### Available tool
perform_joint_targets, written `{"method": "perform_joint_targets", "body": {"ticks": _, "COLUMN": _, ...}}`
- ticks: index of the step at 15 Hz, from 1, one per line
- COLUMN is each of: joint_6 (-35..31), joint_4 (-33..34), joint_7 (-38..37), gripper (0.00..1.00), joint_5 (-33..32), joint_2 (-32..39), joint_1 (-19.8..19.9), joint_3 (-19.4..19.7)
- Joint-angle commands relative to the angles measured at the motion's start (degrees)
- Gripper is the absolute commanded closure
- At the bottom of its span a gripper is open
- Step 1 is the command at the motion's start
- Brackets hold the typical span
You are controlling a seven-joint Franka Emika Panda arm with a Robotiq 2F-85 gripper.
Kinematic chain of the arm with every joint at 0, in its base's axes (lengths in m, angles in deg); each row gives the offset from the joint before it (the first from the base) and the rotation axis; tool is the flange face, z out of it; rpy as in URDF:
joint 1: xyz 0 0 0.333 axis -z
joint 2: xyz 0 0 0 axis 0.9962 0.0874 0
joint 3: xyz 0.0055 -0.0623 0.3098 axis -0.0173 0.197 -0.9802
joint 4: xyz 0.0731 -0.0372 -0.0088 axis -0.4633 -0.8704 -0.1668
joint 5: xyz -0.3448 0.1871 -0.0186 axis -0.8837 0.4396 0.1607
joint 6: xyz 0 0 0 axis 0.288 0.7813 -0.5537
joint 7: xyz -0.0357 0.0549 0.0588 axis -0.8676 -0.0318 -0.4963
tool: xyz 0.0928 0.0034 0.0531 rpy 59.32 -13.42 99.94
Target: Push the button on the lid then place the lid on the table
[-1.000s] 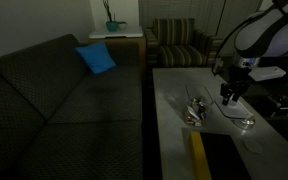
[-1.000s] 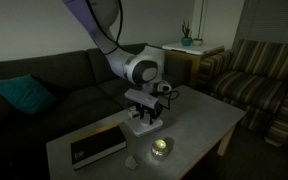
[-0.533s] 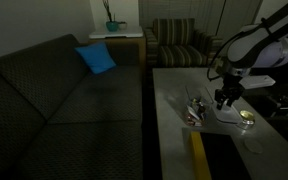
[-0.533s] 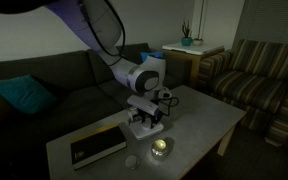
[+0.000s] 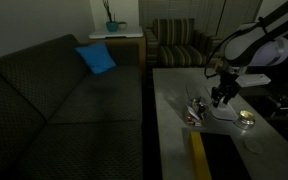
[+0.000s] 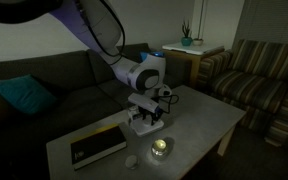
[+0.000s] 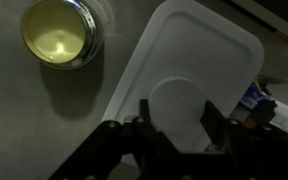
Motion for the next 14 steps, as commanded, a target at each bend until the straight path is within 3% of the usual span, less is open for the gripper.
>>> {"method": "perform_joint_targets", "body": {"ticks": 1, "joint_6": 1.5, "joint_4": 0.6, "joint_7": 1.3, "gripper": 0.71, "joint_5": 0.3, "joint_2": 0.0, "joint_1": 0.6, "joint_3": -0.7}}
{"method": "perform_joint_targets", "body": {"ticks": 14, "joint_6": 7.6, "joint_4": -4.2, "joint_7": 3.4, "gripper": 0.71, "joint_5": 3.6, "joint_2": 0.3, "joint_1": 4.2, "joint_3": -2.8}}
